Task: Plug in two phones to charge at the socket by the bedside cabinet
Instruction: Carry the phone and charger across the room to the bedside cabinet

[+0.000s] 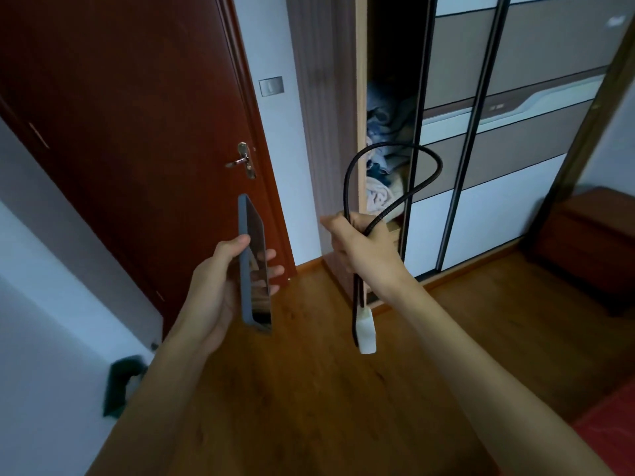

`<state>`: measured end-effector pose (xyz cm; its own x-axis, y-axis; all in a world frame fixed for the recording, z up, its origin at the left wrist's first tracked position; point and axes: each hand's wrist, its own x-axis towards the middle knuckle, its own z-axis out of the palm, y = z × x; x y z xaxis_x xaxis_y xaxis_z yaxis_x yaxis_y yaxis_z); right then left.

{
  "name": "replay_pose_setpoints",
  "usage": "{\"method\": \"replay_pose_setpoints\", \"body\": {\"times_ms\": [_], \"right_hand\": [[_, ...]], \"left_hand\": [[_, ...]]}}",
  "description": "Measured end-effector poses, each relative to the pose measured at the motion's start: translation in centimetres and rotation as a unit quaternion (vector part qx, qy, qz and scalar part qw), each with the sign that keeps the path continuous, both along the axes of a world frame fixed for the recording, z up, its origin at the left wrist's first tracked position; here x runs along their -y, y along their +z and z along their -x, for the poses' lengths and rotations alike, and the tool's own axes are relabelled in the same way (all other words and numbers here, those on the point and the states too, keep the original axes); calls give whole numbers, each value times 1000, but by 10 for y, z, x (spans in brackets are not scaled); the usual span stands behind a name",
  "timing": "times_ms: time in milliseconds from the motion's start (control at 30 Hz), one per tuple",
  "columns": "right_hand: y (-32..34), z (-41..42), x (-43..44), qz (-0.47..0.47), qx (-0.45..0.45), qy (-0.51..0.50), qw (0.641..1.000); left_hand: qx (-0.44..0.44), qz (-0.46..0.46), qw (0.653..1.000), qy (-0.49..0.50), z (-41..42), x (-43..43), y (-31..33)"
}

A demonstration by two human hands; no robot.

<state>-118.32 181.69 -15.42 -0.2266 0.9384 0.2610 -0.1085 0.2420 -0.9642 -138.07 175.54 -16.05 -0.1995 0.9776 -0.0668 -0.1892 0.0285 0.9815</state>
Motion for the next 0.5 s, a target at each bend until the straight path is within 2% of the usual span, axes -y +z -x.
{"method": "replay_pose_setpoints", "body": {"times_ms": [500], "right_hand": [[-6,-63,-214,8,36,-176,984]], "left_hand": [[-33,-17,986,-161,-44,-279,1]]}}
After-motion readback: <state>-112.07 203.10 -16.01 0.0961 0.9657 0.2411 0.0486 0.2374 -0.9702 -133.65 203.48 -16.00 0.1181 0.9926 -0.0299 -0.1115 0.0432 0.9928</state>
